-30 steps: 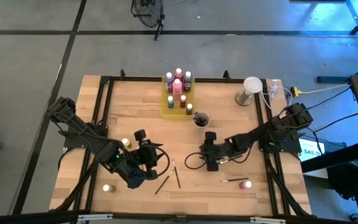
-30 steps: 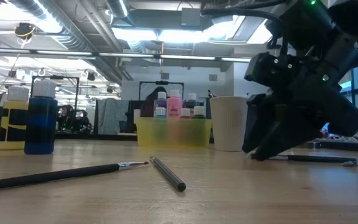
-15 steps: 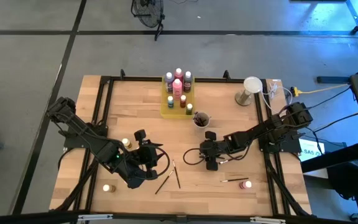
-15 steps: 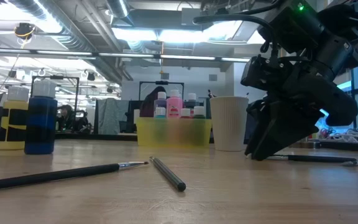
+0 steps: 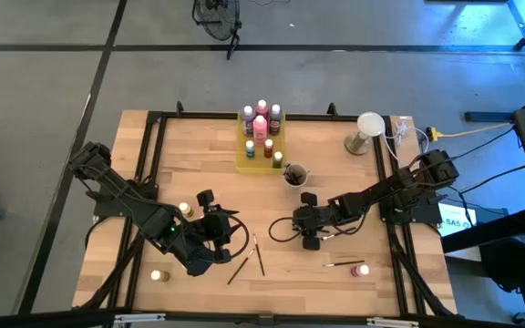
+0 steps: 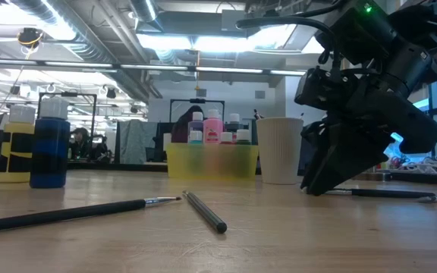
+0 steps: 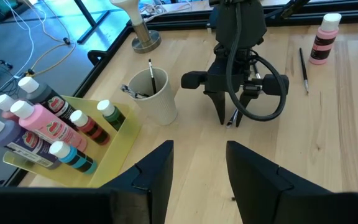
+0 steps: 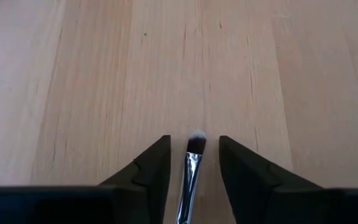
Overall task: Pick & Place Paint Supplies
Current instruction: Put the black paintbrush into the white cup
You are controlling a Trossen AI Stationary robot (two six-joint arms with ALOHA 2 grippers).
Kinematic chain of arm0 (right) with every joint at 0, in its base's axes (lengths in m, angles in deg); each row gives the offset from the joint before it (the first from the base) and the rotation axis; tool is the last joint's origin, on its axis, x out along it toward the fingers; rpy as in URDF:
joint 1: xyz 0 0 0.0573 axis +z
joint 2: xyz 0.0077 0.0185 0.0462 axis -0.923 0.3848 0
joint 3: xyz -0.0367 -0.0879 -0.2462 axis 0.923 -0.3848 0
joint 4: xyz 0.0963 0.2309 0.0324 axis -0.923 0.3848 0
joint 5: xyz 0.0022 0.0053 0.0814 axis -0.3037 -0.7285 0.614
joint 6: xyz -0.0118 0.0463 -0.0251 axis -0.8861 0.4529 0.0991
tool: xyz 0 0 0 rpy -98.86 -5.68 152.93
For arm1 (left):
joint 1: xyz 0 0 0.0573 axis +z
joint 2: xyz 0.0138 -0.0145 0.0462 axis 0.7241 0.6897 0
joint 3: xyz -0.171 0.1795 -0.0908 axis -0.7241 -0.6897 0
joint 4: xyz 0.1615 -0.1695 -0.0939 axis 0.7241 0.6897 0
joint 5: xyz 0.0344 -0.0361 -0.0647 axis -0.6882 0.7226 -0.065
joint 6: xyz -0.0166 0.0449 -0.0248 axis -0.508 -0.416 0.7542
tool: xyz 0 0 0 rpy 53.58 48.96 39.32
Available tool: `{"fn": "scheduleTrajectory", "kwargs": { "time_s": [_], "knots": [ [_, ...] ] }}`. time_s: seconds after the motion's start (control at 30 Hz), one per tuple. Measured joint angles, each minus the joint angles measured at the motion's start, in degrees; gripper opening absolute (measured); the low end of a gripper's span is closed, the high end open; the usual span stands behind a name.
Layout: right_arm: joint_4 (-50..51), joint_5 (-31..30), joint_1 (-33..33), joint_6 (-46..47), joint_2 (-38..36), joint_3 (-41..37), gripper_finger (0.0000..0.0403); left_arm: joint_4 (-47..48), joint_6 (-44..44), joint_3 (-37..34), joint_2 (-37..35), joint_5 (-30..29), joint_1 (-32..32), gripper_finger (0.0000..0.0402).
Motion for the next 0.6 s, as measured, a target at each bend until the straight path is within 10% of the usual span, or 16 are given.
{"fn": "scheduleTrajectory", "kwargs": {
  "time_s": [0.6],
  "knots": [
    [-1.51, 0.83, -0.98, -0.22, 0.0, -0.27, 0.0133, -0.01, -0.11, 0.0, 0.0, 0.0, 0.0, 0.0143]
  ]
}}
